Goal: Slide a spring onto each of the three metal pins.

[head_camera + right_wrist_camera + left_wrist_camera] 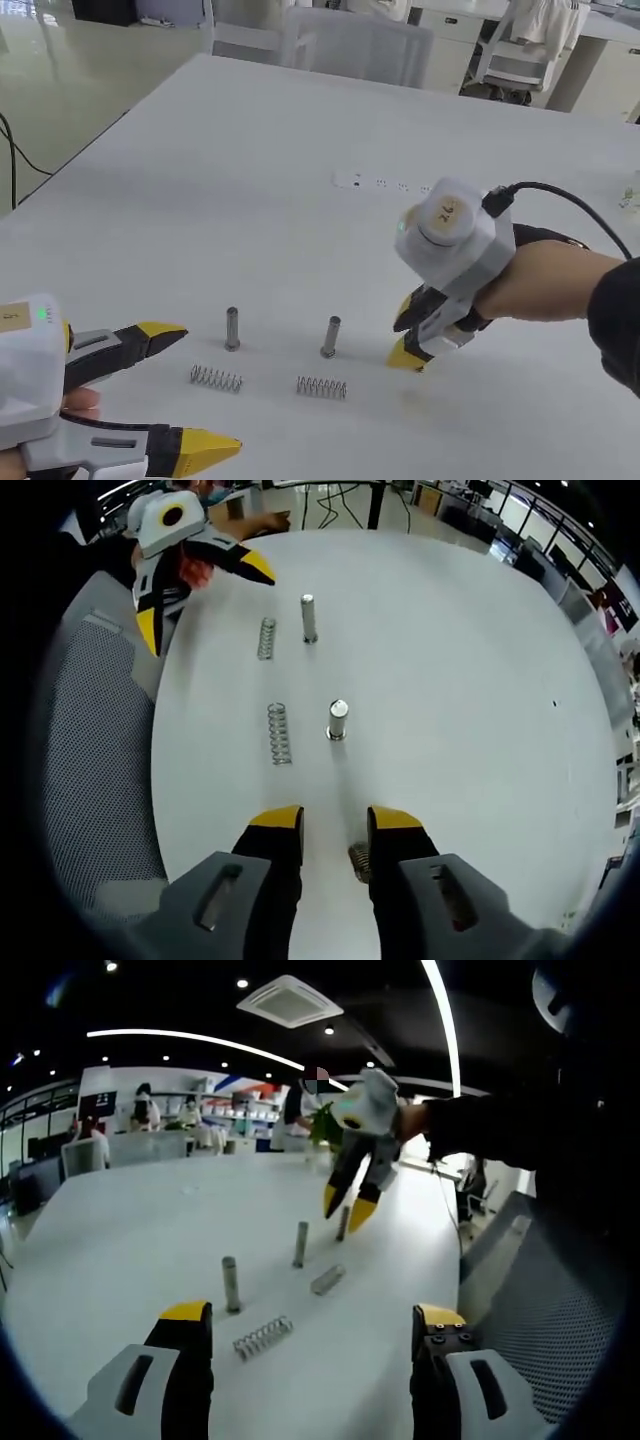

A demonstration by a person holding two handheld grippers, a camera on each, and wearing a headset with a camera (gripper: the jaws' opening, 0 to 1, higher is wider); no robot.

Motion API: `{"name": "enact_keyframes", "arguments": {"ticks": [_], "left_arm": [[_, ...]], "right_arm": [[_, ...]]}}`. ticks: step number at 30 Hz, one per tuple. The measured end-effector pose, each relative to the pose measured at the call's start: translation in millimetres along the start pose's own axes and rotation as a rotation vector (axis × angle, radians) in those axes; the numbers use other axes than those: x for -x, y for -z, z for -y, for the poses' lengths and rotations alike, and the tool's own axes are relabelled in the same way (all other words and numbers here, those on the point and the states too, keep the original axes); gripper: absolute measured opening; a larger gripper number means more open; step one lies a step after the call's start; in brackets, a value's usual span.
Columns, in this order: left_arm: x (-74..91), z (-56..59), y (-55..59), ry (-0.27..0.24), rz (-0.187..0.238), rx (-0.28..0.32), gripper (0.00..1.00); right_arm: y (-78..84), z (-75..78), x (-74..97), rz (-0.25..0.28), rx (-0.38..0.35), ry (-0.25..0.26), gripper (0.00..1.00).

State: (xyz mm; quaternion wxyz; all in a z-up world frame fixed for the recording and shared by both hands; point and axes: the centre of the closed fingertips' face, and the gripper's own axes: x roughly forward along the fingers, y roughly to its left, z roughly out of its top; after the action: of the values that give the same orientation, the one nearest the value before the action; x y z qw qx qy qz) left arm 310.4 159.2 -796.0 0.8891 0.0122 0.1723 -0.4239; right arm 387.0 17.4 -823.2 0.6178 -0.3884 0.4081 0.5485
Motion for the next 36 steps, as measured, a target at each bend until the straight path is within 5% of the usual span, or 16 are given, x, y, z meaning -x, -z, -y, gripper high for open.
{"name": "enact_keyframes", "arguments": {"ticks": [17,36], "left_arm": [[-0.1,3.7,-2.0,0.009,-0.002,-0.01,0.77],[-0.1,6.6,-2.0,0.012,-0.006,-0.012,0.76]], "right_arm": [[-25.9,-32.1,-12.0,0.025,0.047,-0.059,0.19],[-30.1,-44.0,-40.3,0.013,0.048,-0.09,0.14]]}}
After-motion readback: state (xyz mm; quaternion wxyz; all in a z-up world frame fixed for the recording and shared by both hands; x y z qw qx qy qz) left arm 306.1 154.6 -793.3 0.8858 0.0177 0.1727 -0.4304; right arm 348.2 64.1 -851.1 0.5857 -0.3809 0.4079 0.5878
